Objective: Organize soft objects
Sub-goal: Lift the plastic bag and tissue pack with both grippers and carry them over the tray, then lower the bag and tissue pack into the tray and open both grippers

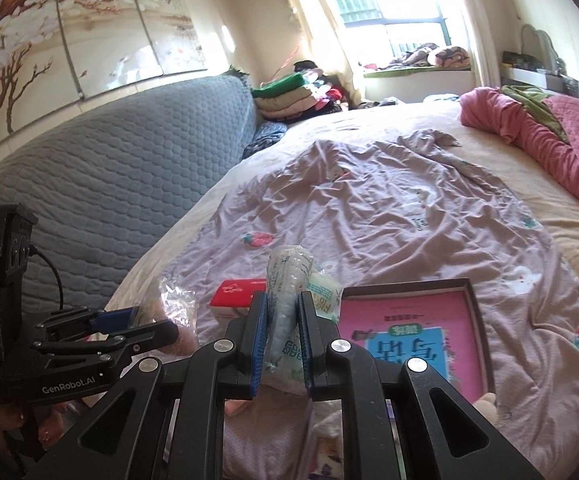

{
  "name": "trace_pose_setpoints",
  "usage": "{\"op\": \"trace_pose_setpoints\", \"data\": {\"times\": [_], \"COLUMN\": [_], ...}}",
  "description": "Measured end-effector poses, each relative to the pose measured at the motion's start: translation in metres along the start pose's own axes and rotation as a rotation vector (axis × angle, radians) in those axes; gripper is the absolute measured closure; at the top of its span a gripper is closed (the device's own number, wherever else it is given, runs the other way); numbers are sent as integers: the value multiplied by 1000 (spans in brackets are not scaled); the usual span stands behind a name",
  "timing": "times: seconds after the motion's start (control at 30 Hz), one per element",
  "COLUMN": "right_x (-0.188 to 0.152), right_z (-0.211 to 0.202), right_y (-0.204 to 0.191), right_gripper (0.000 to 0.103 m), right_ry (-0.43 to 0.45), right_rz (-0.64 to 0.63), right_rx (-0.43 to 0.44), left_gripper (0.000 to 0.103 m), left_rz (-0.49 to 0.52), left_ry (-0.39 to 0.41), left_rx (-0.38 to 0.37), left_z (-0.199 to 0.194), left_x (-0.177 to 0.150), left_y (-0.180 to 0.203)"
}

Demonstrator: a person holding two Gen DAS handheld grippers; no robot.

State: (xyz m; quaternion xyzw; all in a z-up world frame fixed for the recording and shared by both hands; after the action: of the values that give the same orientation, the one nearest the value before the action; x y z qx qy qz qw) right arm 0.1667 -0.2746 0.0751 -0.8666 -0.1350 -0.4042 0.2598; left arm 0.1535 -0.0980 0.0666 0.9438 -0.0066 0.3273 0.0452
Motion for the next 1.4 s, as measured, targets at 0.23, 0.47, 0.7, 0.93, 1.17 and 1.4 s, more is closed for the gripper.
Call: {"op": "trace_pose_setpoints", "data": {"times": [0.23, 0.47, 0.7, 0.93, 1.17, 1.4], "right_x": [0, -12, -37, -57, -71, -84], "right_z": [-20, -22, -9, 5, 14, 25], "right_y": [33, 65, 89, 111, 131, 143], "right_gripper": [88, 88, 88, 88, 88, 86], "right_ry": [24, -4, -55, -105, -148, -195], "right_rz": [43, 61, 114, 127, 118, 131], "right_rx": [-43, -102, -99, -135, -176, -179], "left_gripper": [59, 59, 59, 59, 59, 58], "left_rz": [45, 63, 104, 122, 138, 154], "left_ry": [-11, -83, -157, -185, -195, -218], "left_rx": [-24, -74, -70, -112, -142, -164], "left_z": [10, 52, 88, 110, 129, 151], "left_x": [4, -8, -29, -35, -35, -37], "left_y": [33, 62, 83, 105, 127, 142]}}
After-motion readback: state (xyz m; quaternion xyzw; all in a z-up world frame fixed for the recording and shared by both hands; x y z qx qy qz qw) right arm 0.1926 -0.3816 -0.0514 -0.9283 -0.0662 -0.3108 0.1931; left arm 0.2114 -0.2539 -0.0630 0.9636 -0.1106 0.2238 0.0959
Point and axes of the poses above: each gripper's, at about its wrist camera, not at the fingertips, and z roughly the way its jaws point, y to its right, x to its top, the point moved 3 cm from there along z, roughly the way its jaws point, and after that the axes turned 3 degrees about x, right-handed, at the moved point
